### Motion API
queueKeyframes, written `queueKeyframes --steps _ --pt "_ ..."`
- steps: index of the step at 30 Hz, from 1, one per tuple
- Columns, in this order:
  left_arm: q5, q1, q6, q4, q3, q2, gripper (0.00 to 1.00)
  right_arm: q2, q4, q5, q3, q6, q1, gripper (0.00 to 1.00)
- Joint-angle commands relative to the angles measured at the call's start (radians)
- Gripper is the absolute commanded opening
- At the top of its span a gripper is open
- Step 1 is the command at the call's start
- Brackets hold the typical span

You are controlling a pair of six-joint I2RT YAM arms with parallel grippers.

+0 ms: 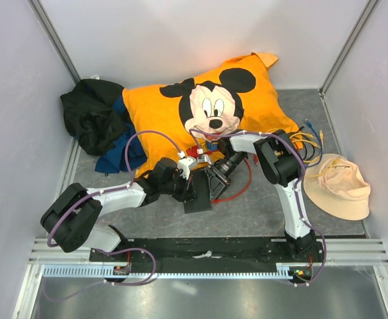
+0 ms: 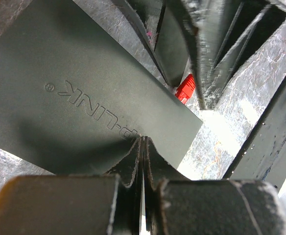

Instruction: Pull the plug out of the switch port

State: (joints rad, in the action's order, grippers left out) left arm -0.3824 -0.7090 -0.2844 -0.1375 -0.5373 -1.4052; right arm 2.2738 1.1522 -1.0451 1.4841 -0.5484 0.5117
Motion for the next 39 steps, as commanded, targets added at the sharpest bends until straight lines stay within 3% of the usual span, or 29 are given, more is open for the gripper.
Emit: queueKeyframes --steps 1,12,30,39 --pt "0.036 0.002 0.048 0.079 0.026 -0.008 0.02 0.056 -0.095 0.083 0.028 -0.002 0.014 0.54" --pt "0.036 0.0 0.051 0.079 0.023 -0.012 0.02 0.084 -0.095 0.091 0.039 0.004 0.03 0.45" --pt "0.036 0.0 0.051 0.082 0.02 -0.015 0.02 0.164 0.061 0.007 0.103 -0.186 0.011 0.41" --pt "0.034 0.0 0.051 0.084 0.019 -0.018 0.02 0.196 0.08 0.0 0.122 -0.206 -0.021 0.38"
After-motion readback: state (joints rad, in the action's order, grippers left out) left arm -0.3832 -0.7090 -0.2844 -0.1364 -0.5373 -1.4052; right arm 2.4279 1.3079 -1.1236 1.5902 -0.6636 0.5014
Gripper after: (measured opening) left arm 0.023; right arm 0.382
